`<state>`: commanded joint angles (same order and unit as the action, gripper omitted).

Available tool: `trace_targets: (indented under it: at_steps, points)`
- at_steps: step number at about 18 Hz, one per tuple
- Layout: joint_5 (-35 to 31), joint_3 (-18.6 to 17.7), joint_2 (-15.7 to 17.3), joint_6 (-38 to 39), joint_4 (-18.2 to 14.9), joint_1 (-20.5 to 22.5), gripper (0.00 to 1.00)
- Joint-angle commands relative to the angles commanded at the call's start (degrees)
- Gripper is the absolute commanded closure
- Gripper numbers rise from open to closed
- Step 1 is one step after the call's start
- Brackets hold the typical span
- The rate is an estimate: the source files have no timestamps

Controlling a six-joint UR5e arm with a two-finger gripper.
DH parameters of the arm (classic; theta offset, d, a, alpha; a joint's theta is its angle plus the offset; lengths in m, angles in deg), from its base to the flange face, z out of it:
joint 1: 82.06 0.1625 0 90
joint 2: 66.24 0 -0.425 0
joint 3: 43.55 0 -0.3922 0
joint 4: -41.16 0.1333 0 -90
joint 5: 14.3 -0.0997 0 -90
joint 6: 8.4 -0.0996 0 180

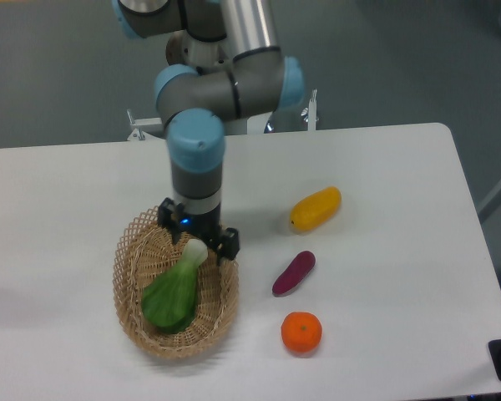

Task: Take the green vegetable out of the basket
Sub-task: 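Lower the gripper onto the bok choy stem and close it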

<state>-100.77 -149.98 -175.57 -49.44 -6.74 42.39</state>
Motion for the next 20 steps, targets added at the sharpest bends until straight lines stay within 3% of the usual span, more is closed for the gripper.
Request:
trace_targets:
  at_steps: [20]
  points:
    - [-3.4,-1.8,-3.2,0.1,2.1,-1.0,0.0]
